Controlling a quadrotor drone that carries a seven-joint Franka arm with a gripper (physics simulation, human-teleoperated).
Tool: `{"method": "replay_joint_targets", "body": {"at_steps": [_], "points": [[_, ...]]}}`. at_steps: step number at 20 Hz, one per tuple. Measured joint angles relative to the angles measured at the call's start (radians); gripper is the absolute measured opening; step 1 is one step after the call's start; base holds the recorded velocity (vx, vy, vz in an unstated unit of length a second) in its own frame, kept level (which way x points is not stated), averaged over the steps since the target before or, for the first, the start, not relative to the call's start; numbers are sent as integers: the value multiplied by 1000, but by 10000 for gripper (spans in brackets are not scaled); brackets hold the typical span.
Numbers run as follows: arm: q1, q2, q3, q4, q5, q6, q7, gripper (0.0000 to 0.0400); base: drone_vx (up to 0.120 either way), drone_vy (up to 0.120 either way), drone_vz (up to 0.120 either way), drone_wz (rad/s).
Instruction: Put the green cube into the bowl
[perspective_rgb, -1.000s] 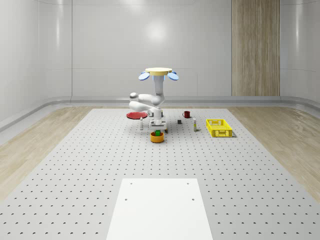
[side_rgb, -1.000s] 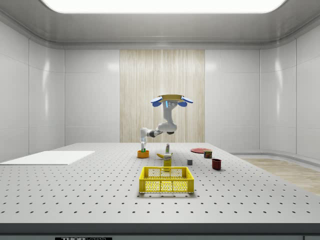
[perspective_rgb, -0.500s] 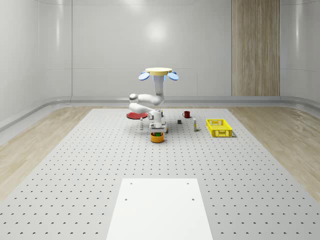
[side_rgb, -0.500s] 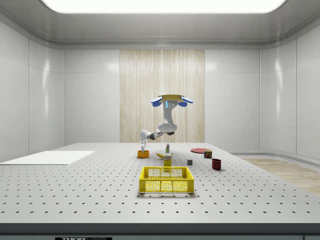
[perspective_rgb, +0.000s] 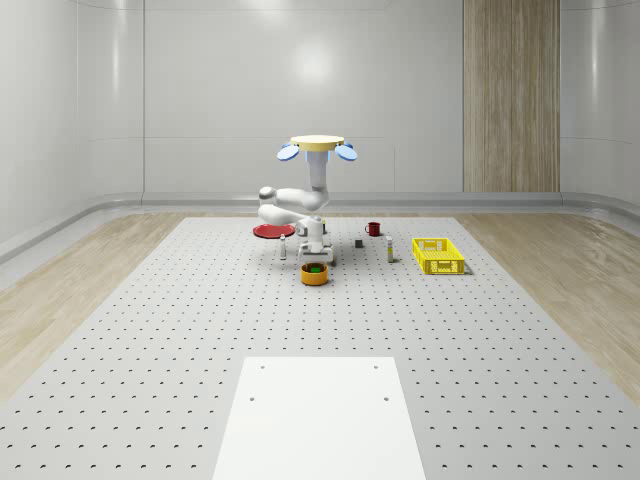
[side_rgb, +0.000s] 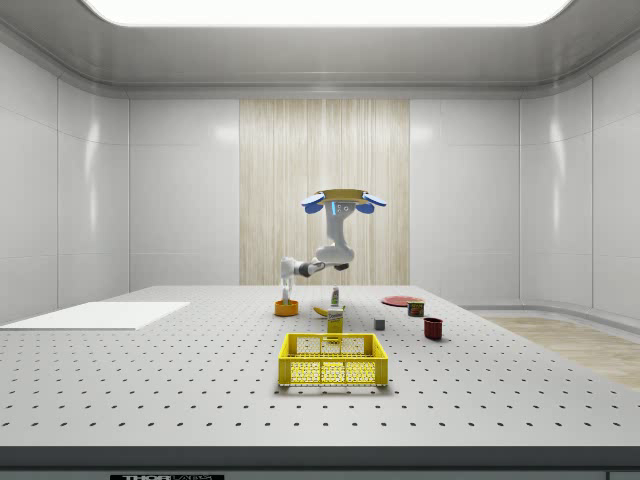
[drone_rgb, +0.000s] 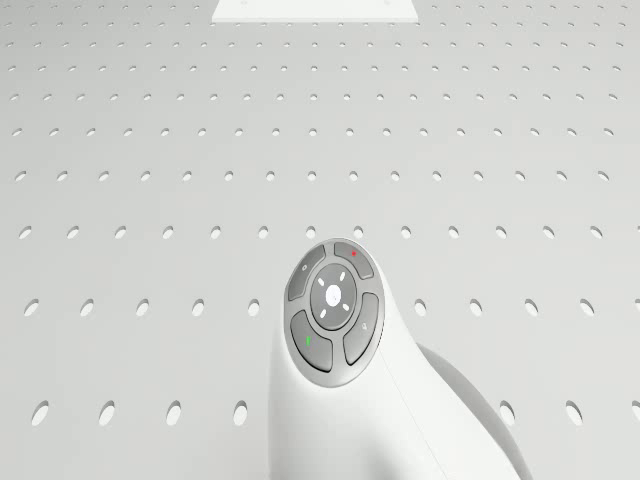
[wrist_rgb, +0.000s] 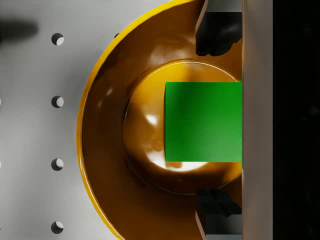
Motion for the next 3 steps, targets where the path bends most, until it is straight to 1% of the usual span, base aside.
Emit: {"method": "replay_joint_targets", "body": {"at_steps": [3], "points": [[4,2,17,-5,15,-8,0,397,0,0,0,0]]}}
